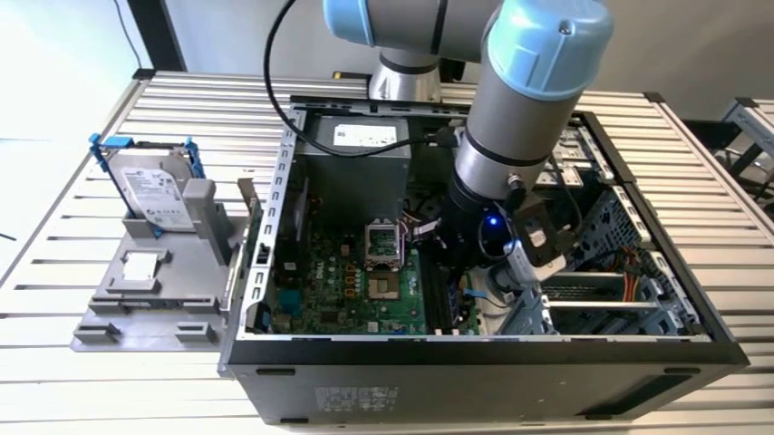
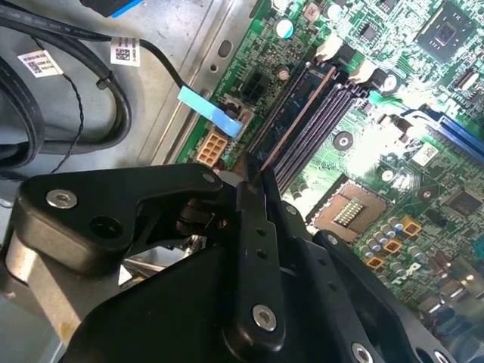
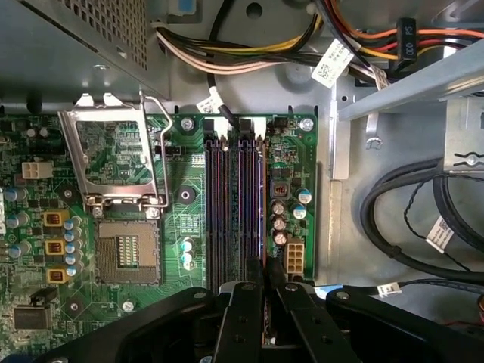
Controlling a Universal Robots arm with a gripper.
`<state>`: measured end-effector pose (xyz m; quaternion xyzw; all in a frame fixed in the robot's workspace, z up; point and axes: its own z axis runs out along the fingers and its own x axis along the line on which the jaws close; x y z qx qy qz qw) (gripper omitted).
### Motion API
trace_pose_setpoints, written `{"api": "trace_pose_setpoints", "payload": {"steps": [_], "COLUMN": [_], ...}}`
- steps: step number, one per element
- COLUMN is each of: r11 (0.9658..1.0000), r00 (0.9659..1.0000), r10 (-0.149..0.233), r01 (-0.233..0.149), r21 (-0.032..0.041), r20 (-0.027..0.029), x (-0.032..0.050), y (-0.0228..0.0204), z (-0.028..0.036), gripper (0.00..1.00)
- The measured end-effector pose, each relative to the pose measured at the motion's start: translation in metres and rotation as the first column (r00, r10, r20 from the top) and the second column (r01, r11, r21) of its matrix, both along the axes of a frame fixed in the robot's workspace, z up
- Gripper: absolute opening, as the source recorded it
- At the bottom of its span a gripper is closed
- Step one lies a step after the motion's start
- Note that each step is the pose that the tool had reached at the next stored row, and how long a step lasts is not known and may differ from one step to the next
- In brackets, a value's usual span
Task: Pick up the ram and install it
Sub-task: 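Insert the ram into the slot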
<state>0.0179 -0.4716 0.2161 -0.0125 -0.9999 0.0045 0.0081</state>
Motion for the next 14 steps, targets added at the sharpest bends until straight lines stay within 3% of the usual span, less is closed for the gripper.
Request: {"api": "trace_pose_setpoints", "payload": {"steps": [10,11,14], "r11": [1.0,1.0,1.0], "r00": [1.0,1.0,1.0], "r10": [0.0,0.0,0.0], "r01": [0.0,0.0,0.0], "r21": [-0.0005,-0.0006,-0.0003], "r20": [0.0,0.0002,0.0001], "x": [0.0,0.0,0.0], "y": [0.0005,0.0004,0.0003], "z": [-0.0034,-0.0034,-0.0035], "gripper": [0.0,1.0,1.0]}}
